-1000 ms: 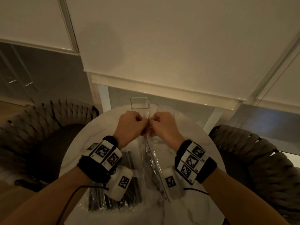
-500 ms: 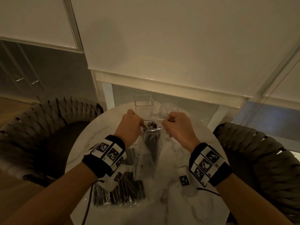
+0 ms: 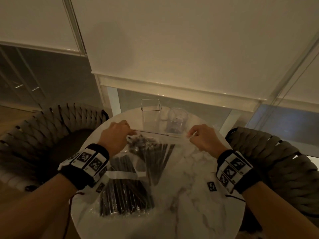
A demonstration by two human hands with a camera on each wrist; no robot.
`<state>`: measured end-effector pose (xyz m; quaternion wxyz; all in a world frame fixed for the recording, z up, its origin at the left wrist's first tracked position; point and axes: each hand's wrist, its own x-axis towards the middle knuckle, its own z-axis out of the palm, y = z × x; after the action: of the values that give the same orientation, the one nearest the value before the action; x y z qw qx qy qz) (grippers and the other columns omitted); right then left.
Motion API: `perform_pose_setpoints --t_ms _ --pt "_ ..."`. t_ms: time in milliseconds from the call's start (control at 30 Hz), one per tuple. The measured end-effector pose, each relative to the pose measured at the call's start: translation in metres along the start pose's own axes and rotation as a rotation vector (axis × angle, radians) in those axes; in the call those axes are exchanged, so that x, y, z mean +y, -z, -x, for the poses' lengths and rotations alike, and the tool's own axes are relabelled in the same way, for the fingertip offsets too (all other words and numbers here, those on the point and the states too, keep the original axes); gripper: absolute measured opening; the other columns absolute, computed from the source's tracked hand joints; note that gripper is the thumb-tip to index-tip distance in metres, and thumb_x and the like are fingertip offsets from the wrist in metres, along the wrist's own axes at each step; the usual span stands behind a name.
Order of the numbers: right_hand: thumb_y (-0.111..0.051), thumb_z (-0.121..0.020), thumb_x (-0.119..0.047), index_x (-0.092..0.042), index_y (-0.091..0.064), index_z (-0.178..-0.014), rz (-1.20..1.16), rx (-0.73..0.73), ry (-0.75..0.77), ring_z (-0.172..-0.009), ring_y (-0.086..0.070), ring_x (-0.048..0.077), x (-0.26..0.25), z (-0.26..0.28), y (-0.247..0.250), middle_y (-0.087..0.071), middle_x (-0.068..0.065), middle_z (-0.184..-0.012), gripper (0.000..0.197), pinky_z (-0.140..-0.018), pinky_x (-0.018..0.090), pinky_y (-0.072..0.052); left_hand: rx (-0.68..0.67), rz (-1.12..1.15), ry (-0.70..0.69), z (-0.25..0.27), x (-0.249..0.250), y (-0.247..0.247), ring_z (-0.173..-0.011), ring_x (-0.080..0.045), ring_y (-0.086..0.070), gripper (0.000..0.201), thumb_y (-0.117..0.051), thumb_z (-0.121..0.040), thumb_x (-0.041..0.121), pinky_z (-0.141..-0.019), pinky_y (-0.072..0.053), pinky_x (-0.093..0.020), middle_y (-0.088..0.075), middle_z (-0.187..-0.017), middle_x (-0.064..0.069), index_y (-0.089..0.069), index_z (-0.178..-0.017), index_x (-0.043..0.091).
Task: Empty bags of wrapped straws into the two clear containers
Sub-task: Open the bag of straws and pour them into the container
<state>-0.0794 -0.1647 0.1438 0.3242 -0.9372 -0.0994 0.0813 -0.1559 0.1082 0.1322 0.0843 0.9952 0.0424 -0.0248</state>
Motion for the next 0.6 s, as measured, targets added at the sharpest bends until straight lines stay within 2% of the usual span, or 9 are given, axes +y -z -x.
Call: perform_pose_setpoints --t_ms 33,100,167,233,300,400,500,533,600 --pt "-0.058 -0.08 -0.01 -0.012 -0.071 -0.087 0.019 -0.008 -0.003 -0.05 -0.056 0.015 -0.003 -0.002 0.001 -0.069 0.011 -0.082 0.015 -0.043 0.019 -0.046 -0.08 0.065 0.024 -0.001 0.0 0.0 -0.123 -0.027 -0.043 0.048 -0.061 -0.086 0.017 -0.096 -0.047 -0.039 -0.039 -0.138 -0.007 -0.052 -0.133 0.028" --pt "-0.057 -0.082 -0.013 -0.009 -0.072 -0.087 0.04 -0.052 -0.031 -0.051 -0.056 0.018 -0.007 -0.005 0.001 -0.069 0.013 -0.081 0.016 -0.047 0.022 -0.047 -0.295 0.276 0.075 -0.001 0.001 0.002 -0.118 -0.028 -0.047 0.08 -0.071 -0.079 0.019 -0.075 -0.057 -0.031 -0.026 -0.145 -0.012 -0.028 -0.147 0.029" --pt "-0.054 -0.081 -0.012 -0.005 -0.071 -0.089 0.075 -0.127 -0.059 -0.056 -0.058 0.02 -0.005 -0.005 0.001 -0.07 0.016 -0.084 0.02 -0.049 0.025 -0.049 -0.37 0.406 0.068 0.002 0.006 0.006 -0.101 -0.028 -0.057 0.099 -0.073 -0.075 0.006 -0.056 -0.057 -0.025 -0.034 -0.141 -0.014 -0.012 -0.15 0.031" --pt "-0.053 -0.081 -0.01 -0.002 -0.071 -0.092 0.114 -0.169 -0.067 -0.056 -0.056 0.017 -0.004 -0.003 0.002 -0.067 0.013 -0.08 0.022 -0.048 0.024 -0.047 -0.284 0.514 0.084 0.003 0.009 0.004 -0.092 -0.027 -0.059 0.101 -0.067 -0.076 -0.004 -0.06 -0.055 -0.028 -0.047 -0.133 -0.013 -0.007 -0.15 0.028" --pt "-0.052 -0.082 -0.005 0.002 -0.07 -0.095 0.093 -0.194 -0.017 -0.062 -0.055 0.017 -0.007 0.002 0.001 -0.062 0.008 -0.079 0.023 -0.054 0.025 -0.046 -0.201 0.857 0.192 0.002 0.011 0.001 -0.096 -0.026 -0.06 0.092 -0.066 -0.079 -0.001 -0.067 -0.056 -0.032 -0.052 -0.131 -0.01 -0.013 -0.151 0.021" --pt "-0.048 -0.083 0.004 -0.009 -0.07 -0.096 -0.023 -0.251 0.081 -0.068 -0.059 0.015 -0.019 0.014 -0.007 -0.062 0.001 -0.083 0.029 -0.06 0.023 -0.048 -0.163 1.357 0.297 -0.004 0.023 -0.001 -0.1 -0.027 -0.064 0.068 -0.067 -0.082 0.022 -0.07 -0.053 -0.034 -0.059 -0.124 -0.016 -0.036 -0.14 0.005" --pt "-0.046 -0.083 0.006 -0.016 -0.064 -0.107 -0.193 -0.181 0.108 -0.065 -0.063 0.018 -0.027 0.022 -0.016 -0.064 0.004 -0.095 0.038 -0.046 0.017 -0.052 -0.033 1.545 0.377 -0.008 0.039 0.002 -0.101 -0.03 -0.063 0.051 -0.064 -0.083 0.039 -0.074 -0.054 -0.039 -0.061 -0.12 -0.011 -0.055 -0.125 0.011" --pt "-0.045 -0.084 0.007 -0.018 -0.059 -0.116 -0.23 -0.133 0.118 -0.062 -0.061 0.018 -0.027 0.025 -0.017 -0.061 0.003 -0.097 0.043 -0.043 0.018 -0.051 -0.01 1.572 0.384 -0.01 0.041 0.001 -0.1 -0.029 -0.064 0.056 -0.066 -0.082 0.036 -0.071 -0.056 -0.039 -0.06 -0.121 -0.008 -0.05 -0.131 0.013" --pt "-0.047 -0.087 0.005 -0.03 -0.042 -0.134 -0.235 -0.076 0.247 -0.061 -0.058 0.017 -0.025 0.03 -0.015 -0.053 -0.005 -0.105 0.058 -0.043 0.018 -0.05 0.049 1.516 0.331 -0.011 0.043 -0.004 -0.093 -0.025 -0.065 0.077 -0.069 -0.081 0.013 -0.062 -0.058 -0.036 -0.05 -0.132 -0.004 -0.028 -0.146 0.019"
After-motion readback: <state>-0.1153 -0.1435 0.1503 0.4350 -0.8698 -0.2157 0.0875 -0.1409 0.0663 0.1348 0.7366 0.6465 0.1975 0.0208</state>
